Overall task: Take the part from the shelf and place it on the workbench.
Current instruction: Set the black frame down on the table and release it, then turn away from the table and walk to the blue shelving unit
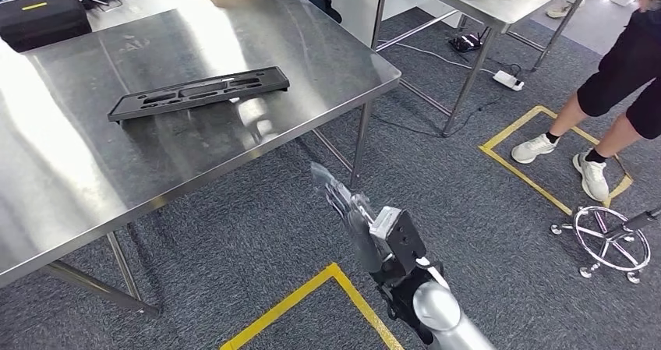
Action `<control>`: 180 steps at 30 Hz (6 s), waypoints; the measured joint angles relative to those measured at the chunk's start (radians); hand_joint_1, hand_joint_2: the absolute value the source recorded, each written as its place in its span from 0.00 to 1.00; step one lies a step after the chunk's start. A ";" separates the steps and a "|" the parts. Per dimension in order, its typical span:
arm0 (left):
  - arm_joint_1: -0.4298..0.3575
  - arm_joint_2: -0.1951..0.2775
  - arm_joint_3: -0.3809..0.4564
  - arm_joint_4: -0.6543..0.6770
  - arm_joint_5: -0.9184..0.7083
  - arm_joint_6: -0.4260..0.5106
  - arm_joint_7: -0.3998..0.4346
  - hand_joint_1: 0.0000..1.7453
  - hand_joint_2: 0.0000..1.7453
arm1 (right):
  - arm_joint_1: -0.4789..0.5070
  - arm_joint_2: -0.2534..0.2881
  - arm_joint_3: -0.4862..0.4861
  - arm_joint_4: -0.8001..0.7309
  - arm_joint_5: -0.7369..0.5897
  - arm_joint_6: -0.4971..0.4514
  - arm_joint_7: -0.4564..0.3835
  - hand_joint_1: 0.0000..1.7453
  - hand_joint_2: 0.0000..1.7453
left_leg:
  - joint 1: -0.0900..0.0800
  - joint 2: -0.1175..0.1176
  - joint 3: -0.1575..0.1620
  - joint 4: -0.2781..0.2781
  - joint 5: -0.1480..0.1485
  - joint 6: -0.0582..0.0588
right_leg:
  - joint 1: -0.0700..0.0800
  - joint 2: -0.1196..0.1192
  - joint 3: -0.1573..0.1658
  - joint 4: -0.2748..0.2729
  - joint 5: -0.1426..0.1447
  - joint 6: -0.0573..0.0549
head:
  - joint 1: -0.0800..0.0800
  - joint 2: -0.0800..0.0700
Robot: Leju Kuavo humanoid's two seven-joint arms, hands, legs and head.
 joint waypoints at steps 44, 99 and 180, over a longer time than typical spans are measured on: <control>0.007 0.010 -0.031 -0.006 -0.025 -0.027 0.068 0.00 0.00 | 0.277 0.043 -0.225 1.341 -0.128 -0.217 0.261 0.00 0.00 | -0.008 0.021 0.030 0.104 -0.134 -0.047 | -0.027 -0.034 0.151 -0.230 0.068 -0.023 | -0.010 0.000; 0.002 0.024 -0.058 -0.006 -0.024 -0.057 0.089 0.00 0.00 | 0.268 0.059 -0.223 1.358 -0.099 -0.238 0.230 0.00 0.00 | -0.023 0.078 0.069 -0.021 -0.050 -0.024 | -0.013 -0.082 0.142 -0.219 0.063 0.016 | -0.007 0.000; -0.019 0.025 -0.080 -0.009 -0.020 -0.047 0.071 0.00 0.00 | 0.274 0.058 -0.214 1.361 -0.081 -0.252 0.193 0.00 0.00 | -0.014 -0.053 0.041 -0.018 -0.028 -0.012 | -0.012 0.077 0.140 -0.219 0.060 -0.006 | -0.020 0.000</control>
